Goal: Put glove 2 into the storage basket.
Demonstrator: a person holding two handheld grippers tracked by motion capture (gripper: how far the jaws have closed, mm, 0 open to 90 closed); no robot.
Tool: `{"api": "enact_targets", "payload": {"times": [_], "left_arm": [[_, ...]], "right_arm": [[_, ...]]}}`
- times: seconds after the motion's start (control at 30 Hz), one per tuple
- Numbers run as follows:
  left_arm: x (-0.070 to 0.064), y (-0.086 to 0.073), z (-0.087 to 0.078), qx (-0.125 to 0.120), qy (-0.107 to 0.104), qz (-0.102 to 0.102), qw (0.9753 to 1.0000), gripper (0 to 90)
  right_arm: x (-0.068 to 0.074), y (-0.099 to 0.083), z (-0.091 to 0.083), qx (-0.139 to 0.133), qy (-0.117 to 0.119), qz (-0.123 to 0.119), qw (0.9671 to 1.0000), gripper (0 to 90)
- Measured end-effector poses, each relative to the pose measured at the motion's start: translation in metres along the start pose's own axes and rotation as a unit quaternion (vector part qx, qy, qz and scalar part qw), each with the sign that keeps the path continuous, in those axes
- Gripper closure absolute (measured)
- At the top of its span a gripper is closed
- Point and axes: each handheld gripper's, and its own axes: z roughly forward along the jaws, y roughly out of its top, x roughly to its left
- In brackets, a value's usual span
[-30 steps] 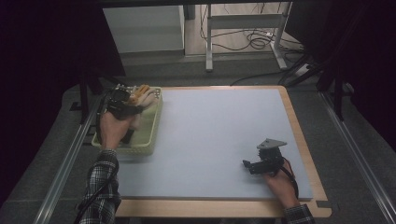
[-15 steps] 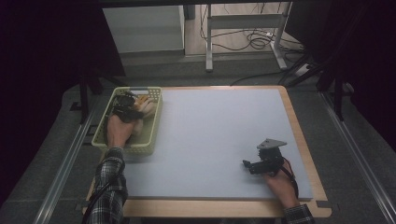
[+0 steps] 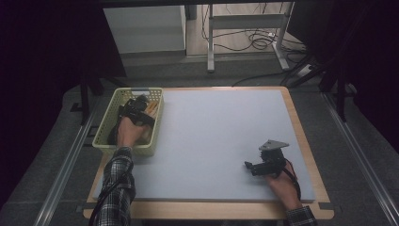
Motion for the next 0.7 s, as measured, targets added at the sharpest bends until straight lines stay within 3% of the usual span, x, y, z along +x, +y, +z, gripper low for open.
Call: {"api": "enact_targets", "payload": {"times": [0.07, 0.13, 0.23, 0.33, 0.47, 0.6, 0.7], "left_arm": [[0.003, -0.001, -0.008, -0.013, -0.011, -0.002, 0.9999, 9.1], [0.004, -0.002, -0.021, -0.031, -0.027, -0.002, 0.9992, 8.1], [0.006, -0.003, -0.042, -0.060, -0.024, 0.008, 0.9979, 10.5], [0.011, -0.006, -0.057, -0.079, 0.001, 0.005, 0.9968, 21.8], [0.022, -0.011, -0.057, -0.075, 0.041, -0.007, 0.9963, 51.2], [0.033, -0.016, -0.039, -0.045, 0.034, -0.023, 0.9982, 73.6], [0.033, -0.018, -0.024, -0.022, 0.017, -0.018, 0.9994, 80.7]], "right_arm": [[0.000, 0.000, 0.000, 0.000, 0.000, 0.000, 1.0000, 6.5], [0.000, 0.000, 0.000, 0.000, 0.000, 0.000, 1.0000, 6.5], [0.000, 0.000, 0.000, 0.000, 0.000, 0.000, 1.0000, 6.5], [0.000, 0.000, 0.000, 0.000, 0.000, 0.000, 1.0000, 6.5], [0.000, 0.000, 0.000, 0.000, 0.000, 0.000, 1.0000, 6.5], [0.000, 0.000, 0.000, 0.000, 0.000, 0.000, 1.0000, 6.5], [0.000, 0.000, 0.000, 0.000, 0.000, 0.000, 1.0000, 6.5]]}}
